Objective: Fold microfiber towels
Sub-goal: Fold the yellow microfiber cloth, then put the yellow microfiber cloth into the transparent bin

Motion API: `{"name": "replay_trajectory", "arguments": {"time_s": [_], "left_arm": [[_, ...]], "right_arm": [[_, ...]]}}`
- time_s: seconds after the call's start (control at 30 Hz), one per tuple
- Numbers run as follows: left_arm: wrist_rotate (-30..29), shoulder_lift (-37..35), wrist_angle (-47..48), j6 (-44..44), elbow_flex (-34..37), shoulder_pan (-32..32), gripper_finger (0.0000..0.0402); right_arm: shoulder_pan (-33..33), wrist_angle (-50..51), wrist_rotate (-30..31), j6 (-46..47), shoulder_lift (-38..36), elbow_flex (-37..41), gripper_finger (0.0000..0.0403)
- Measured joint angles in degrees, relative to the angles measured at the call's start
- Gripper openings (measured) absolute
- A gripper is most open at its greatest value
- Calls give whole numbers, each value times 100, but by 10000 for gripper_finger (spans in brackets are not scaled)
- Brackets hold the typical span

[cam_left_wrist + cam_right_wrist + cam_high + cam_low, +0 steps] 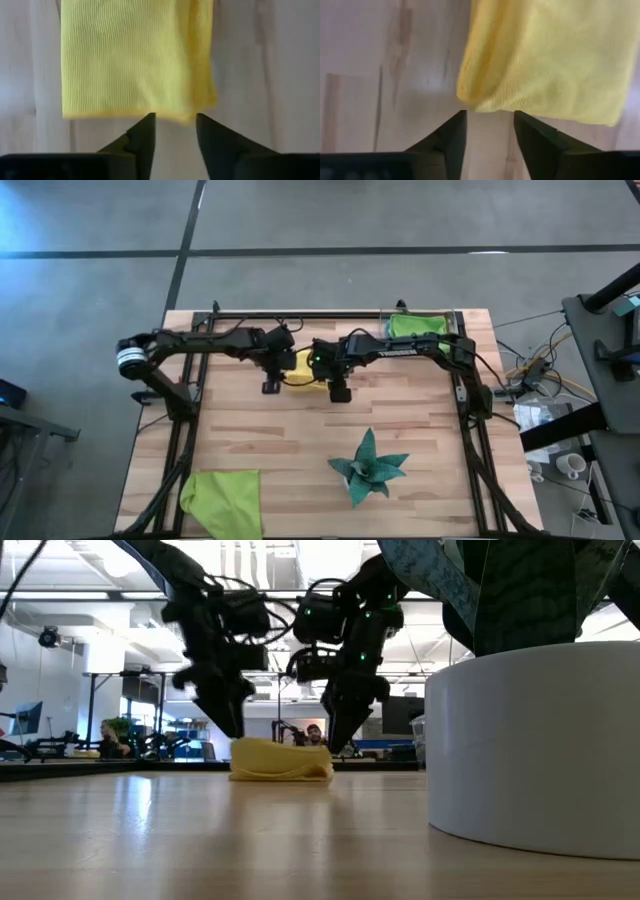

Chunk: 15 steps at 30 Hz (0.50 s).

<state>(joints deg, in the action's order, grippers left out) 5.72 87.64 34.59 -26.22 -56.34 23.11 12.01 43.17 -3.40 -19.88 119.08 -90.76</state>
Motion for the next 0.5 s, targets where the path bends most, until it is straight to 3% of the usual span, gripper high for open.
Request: {"name": "replay_trajectory", "arguments": {"time_s": [0.17, 0.37, 0.5], "left_arm": [[12, -485, 362, 174, -37, 2, 154], [26, -521, -1867, 847, 743, 1, 156], [-87, -131, -2707, 964, 1202, 0, 157]], "right_arm": [[82, -27, 0, -2, -302, -2, 192], [240, -771, 51, 372, -224, 73, 185], [188, -1178, 42, 537, 49, 291, 173]]}}
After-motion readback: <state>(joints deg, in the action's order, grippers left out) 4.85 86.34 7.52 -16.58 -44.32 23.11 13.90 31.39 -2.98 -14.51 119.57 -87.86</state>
